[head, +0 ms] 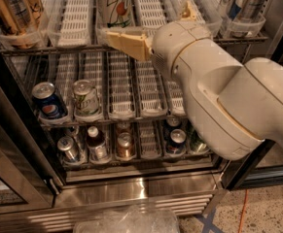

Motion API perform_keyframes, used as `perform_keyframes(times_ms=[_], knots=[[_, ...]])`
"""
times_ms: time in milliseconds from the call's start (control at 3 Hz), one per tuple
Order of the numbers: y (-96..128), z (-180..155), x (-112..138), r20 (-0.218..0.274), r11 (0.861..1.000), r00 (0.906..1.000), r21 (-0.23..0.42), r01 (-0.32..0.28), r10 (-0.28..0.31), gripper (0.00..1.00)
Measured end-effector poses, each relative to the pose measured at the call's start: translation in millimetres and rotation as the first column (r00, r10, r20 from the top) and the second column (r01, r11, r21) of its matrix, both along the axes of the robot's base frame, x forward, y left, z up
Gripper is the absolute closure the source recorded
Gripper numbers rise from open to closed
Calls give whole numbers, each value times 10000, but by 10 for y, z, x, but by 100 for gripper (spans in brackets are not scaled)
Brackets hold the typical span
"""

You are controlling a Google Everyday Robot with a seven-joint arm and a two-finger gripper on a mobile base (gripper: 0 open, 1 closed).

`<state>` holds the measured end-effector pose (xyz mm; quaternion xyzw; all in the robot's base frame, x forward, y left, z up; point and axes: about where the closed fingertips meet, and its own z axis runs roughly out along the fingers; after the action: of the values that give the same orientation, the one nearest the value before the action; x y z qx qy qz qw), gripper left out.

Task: Pick 7up can from top shelf of fridge

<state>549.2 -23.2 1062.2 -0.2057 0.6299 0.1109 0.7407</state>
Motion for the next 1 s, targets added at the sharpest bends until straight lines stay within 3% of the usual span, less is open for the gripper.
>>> perform_keyframes(times_ms=[333, 667, 1000], knots=[[161, 7, 93, -166, 9964, 9981, 608, -584, 595, 0], [216, 11, 94, -165, 9958, 9975, 612, -682, 693, 0], [214, -33, 199, -251, 9994, 9992, 201, -295, 300, 0]])
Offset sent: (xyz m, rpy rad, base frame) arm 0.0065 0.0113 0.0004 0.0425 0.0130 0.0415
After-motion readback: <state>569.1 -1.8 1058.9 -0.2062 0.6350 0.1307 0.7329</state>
